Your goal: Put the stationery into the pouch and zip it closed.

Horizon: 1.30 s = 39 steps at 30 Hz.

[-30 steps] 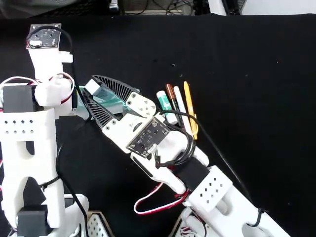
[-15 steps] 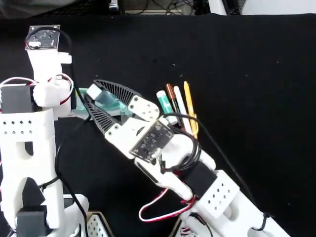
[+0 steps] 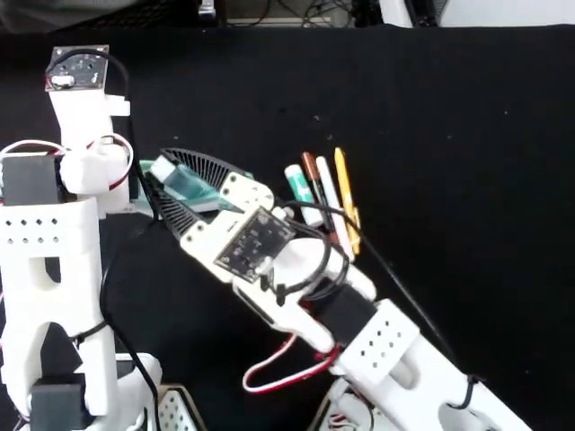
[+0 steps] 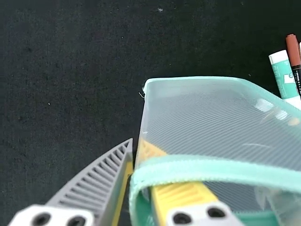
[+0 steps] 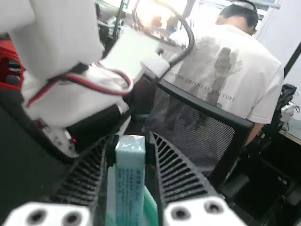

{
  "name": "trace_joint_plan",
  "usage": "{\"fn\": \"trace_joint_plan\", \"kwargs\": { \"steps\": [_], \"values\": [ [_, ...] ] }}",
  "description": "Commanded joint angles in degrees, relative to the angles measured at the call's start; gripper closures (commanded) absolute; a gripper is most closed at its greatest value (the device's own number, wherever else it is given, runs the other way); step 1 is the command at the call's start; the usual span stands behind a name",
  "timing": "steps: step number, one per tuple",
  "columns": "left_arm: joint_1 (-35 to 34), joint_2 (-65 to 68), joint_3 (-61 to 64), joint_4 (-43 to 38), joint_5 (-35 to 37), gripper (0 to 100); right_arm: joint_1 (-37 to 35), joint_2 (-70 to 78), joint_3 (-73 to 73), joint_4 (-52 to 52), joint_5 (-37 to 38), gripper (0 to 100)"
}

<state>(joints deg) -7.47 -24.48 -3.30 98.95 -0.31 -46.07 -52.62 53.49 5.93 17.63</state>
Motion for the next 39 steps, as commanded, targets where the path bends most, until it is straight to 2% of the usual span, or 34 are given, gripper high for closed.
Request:
{"fn": "trace_joint_plan", "kwargs": {
  "steps": [1, 5, 9, 16, 24, 27, 30, 34, 36, 39],
  "values": [
    [0.5, -0.8, -0.3, 0.3, -0.2, 97, 2.7, 2.4, 0.9, -2.6, 0.1, 98.5],
    [0.2, -0.8, -0.3, 0.2, -0.2, 97, 2.9, 2.3, 2.2, -2.1, 0.4, 98.4],
    [0.2, -0.8, -0.3, 0.2, -0.2, 97, 2.7, 1.1, -1.8, 8.8, 0.4, 97.3],
    [0.2, -0.8, -0.2, 0.2, -0.2, 97, 2.7, 1.1, -18.0, 32.3, 0.0, 74.5],
    [0.2, -0.8, 0.0, 0.2, -0.2, 97, 3.6, 0.7, -35.9, 45.5, 0.4, 76.1],
    [0.2, -0.8, 0.0, 0.2, -0.2, 97, 10.1, 0.7, -41.5, 50.3, 0.1, 76.2],
    [0.2, -0.8, 0.0, 0.2, -0.2, 97, 20.2, 1.2, -43.0, 54.1, -0.3, 76.2],
    [0.3, -0.8, 0.0, 0.2, -0.2, 97, 32.9, 1.4, -35.6, 54.9, -6.9, 76.3],
    [0.5, -0.8, 0.0, 0.2, -0.2, 97, 35.6, 2.9, -28.6, 53.5, -7.6, 78.8],
    [0.5, -0.6, 0.0, 0.1, -0.2, 97, 35.9, 9.2, -19.4, 50.2, -5.1, 84.8]
  ]
}}
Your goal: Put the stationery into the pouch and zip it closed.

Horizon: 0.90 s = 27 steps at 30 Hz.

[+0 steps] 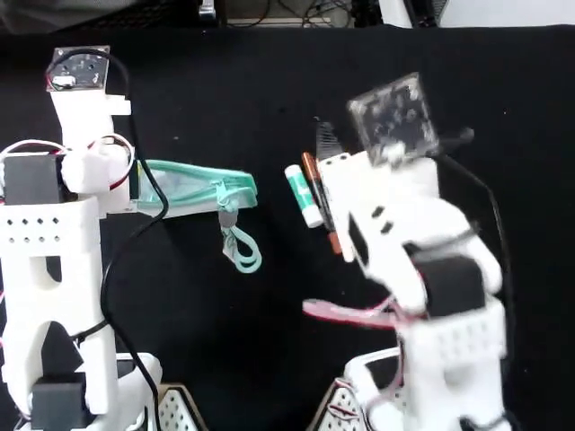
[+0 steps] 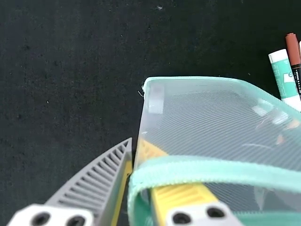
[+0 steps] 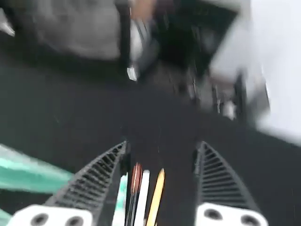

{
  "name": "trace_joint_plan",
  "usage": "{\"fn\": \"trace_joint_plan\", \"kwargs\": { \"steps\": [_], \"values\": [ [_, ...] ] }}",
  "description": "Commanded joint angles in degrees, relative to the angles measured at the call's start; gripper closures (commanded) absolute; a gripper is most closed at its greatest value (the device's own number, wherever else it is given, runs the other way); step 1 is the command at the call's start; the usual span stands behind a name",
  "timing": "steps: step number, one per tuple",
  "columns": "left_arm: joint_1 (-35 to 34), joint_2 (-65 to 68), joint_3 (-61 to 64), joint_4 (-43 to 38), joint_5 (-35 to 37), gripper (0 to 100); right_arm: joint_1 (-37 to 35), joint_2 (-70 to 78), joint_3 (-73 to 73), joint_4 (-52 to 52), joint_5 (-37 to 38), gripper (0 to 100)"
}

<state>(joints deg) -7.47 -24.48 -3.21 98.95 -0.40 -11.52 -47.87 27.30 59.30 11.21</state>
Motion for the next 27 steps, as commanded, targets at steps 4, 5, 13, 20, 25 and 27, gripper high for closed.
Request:
{"fn": "trace_joint_plan", "kwargs": {
  "steps": [4, 5, 13, 20, 25, 27],
  "values": [
    [0.5, -0.4, 0.0, 0.1, -0.1, 97, 1.3, 16.9, 10.0, -7.0, 2.0, 88.1],
    [0.5, -0.4, 0.0, 0.1, -0.1, 97, 1.1, 20.1, 10.0, -7.2, 2.0, 88.2],
    [0.5, -0.3, 0.0, 0.1, -0.1, 97, -5.1, 39.3, 10.0, -14.2, 5.0, 87.8],
    [0.5, -0.3, 0.0, 0.1, -0.1, 97, -4.7, 47.5, 10.0, -18.5, 5.4, 87.8],
    [0.5, -0.3, 0.0, 0.1, -0.1, 97, -4.7, 49.3, 9.0, -18.8, 6.9, 87.7],
    [0.5, -0.3, 0.0, 0.1, -0.1, 97, -4.7, 49.9, 8.4, -18.2, 7.3, 87.7]
  ]
}}
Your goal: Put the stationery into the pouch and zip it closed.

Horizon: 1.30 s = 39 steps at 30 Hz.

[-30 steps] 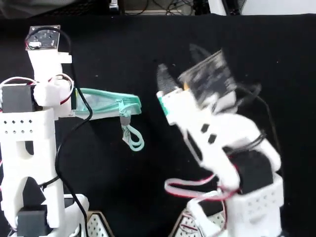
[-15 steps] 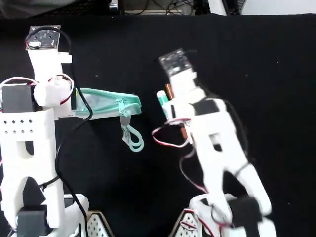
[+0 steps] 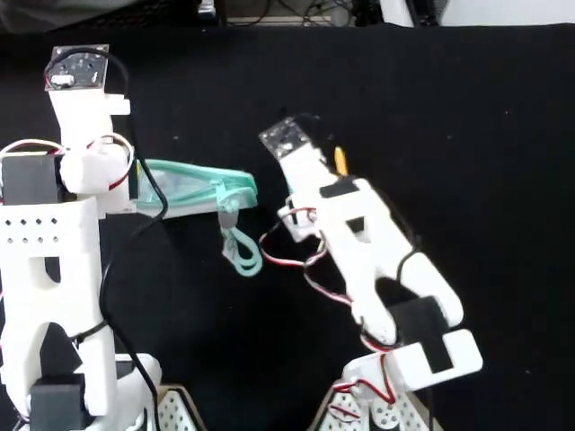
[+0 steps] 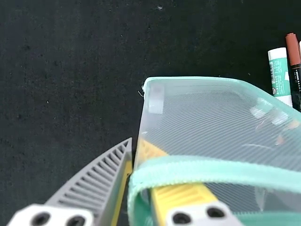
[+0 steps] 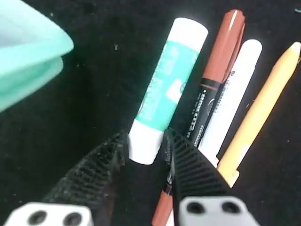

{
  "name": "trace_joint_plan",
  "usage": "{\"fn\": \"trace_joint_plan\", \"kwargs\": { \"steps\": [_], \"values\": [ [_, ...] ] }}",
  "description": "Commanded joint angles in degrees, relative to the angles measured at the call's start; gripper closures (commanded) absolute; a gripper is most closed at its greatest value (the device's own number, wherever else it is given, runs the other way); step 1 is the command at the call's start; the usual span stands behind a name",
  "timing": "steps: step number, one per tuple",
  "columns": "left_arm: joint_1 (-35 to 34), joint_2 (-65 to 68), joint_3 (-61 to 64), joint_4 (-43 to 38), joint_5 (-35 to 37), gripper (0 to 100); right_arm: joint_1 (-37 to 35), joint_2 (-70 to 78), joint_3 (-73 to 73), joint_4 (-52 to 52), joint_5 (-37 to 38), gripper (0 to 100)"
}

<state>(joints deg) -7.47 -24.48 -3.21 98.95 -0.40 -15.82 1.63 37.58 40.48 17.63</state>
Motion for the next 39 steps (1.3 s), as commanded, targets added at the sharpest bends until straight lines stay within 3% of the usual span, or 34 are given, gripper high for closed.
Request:
{"fn": "trace_joint_plan", "kwargs": {
  "steps": [1, 8, 12, 14, 20, 24, 26, 31, 39],
  "values": [
    [0.5, -0.3, 0.0, 0.1, -0.1, 97, -0.4, 0.7, -2.2, 0.7, 0.9, 87.7],
    [0.5, -0.3, 0.0, 0.1, -0.1, 97, -0.7, 2.2, -3.9, 4.5, 0.9, 88.4],
    [0.5, -0.3, 0.0, 0.1, -0.1, 97, -0.3, 2.1, -3.8, 6.2, 0.9, 99.0],
    [0.5, -0.3, 0.0, 0.1, -0.1, 97, -0.3, 0.6, -2.2, 6.2, 1.0, 97.9],
    [0.5, -0.3, 0.0, 0.1, -0.1, 97, -0.4, -13.9, 9.3, 6.3, 1.1, 98.6],
    [0.5, -0.3, 0.0, 0.1, -0.1, 97, -0.4, -26.5, 19.2, 11.2, 5.2, 98.3],
    [0.5, -0.3, 0.0, 0.1, -0.1, 97, -0.4, -31.3, 21.7, 14.5, 6.2, 96.2],
    [0.5, -0.3, 0.0, 0.1, -0.1, 97, -0.6, -37.6, 21.4, 24.2, 6.4, 75.8],
    [0.5, -0.3, 0.0, 0.1, -0.1, 97, -3.3, -38.2, 13.9, 24.8, 4.4, 77.5]
  ]
}}
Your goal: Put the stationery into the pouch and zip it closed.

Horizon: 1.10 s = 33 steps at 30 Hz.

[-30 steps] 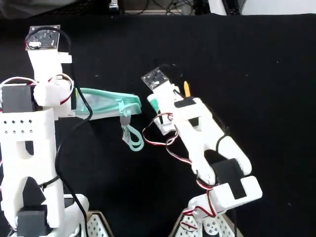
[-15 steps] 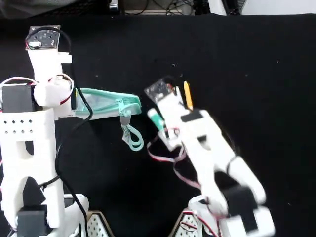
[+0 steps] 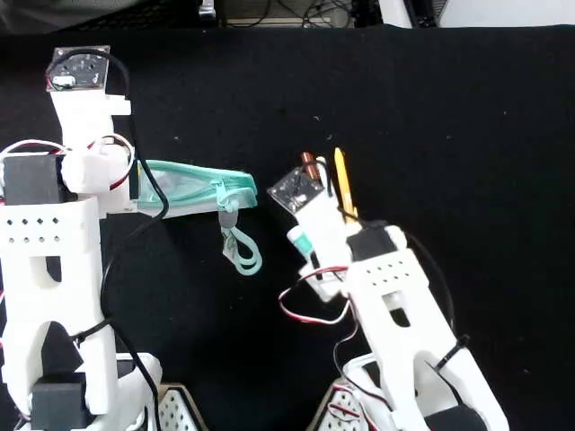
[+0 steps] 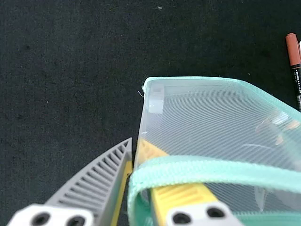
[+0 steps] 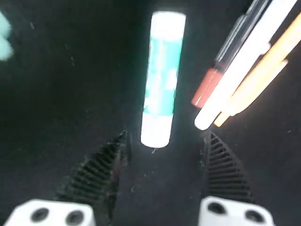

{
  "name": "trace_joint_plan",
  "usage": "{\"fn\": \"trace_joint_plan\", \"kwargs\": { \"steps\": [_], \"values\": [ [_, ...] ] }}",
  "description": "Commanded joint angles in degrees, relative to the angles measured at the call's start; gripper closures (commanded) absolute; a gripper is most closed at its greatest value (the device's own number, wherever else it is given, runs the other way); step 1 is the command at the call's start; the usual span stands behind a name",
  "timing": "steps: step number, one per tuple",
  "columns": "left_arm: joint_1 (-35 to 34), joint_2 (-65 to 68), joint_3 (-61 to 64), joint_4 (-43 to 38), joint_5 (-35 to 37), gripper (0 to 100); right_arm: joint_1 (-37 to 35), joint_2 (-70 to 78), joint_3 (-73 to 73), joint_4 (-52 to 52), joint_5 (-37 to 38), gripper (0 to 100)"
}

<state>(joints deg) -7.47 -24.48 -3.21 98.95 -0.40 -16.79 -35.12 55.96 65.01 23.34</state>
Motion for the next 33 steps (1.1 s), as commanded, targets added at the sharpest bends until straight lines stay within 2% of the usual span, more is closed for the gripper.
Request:
{"fn": "trace_joint_plan", "kwargs": {
  "steps": [1, 5, 10, 18, 24, 30, 33],
  "values": [
    [0.6, -0.3, 0.0, 0.1, -0.1, 97, -3.7, -0.9, -5.1, -0.4, -2.1, 77.6],
    [0.6, -0.3, 0.0, 0.1, -0.1, 97, -8.1, 4.9, -5.6, -7.4, -4.7, 77.6],
    [0.6, -0.3, 0.0, 0.1, -0.1, 97, -7.1, 17.0, -7.8, -14.2, -4.6, 77.6],
    [0.4, -0.3, 0.1, 0.1, -0.1, 97, -5.5, 29.6, -18.7, -14.7, -4.6, 77.6],
    [0.2, -0.3, 0.1, 0.1, -0.1, 97, -5.6, 36.6, -20.4, -14.6, -4.6, 77.7],
    [0.3, -0.3, 0.1, 0.1, -0.1, 97, -5.8, 40.1, -20.4, -14.5, -4.5, 91.9],
    [0.4, -0.3, 0.1, 0.1, -0.1, 97, -5.8, 40.1, -20.5, -13.2, -4.5, 93.4]
  ]
}}
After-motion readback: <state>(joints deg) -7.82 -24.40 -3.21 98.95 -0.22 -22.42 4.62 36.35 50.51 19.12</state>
